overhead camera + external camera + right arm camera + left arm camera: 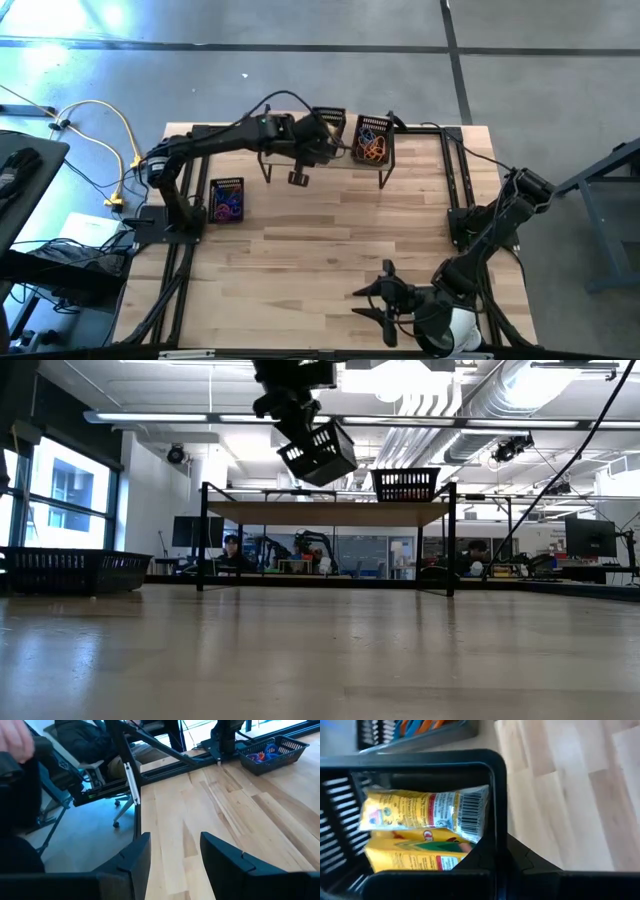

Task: Pick & Place Office Desk Supplies
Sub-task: Put the bottom black bin on the shelf

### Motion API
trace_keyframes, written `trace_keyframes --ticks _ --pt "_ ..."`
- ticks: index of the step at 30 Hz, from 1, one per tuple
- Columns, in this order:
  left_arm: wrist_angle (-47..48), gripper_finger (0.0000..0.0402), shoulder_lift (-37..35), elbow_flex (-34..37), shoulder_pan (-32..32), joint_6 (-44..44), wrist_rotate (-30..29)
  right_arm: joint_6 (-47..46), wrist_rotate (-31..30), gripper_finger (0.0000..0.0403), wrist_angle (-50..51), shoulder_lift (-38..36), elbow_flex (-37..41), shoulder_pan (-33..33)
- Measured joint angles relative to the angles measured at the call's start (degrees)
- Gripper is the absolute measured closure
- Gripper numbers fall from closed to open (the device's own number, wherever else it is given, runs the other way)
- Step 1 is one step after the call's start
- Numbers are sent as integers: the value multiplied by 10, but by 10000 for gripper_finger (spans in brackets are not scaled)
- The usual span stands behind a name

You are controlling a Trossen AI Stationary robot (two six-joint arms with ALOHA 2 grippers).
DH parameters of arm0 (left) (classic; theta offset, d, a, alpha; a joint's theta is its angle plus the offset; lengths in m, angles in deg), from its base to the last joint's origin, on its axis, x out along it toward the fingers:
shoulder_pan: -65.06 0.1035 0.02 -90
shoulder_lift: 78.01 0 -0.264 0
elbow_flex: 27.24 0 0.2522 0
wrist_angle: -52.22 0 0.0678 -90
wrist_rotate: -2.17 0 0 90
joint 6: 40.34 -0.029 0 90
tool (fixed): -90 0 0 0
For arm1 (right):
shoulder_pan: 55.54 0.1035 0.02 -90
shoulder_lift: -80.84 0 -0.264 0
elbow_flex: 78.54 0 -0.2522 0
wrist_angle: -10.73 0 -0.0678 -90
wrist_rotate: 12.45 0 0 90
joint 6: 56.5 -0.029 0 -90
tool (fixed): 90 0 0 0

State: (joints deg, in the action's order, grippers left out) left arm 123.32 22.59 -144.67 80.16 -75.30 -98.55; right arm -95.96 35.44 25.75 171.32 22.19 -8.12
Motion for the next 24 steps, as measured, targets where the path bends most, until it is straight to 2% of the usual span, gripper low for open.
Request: trace_keyframes --ticks 9,19,24 --pt "-24 401 7 0 25 -16 62 1 0 243 -2 0 0 0" --pt "-32 401 42 0 21 -21 46 1 -4 243 -10 0 0 -3" --pt "-32 401 42 0 24 26 20 1 1 243 -11 0 0 -3"
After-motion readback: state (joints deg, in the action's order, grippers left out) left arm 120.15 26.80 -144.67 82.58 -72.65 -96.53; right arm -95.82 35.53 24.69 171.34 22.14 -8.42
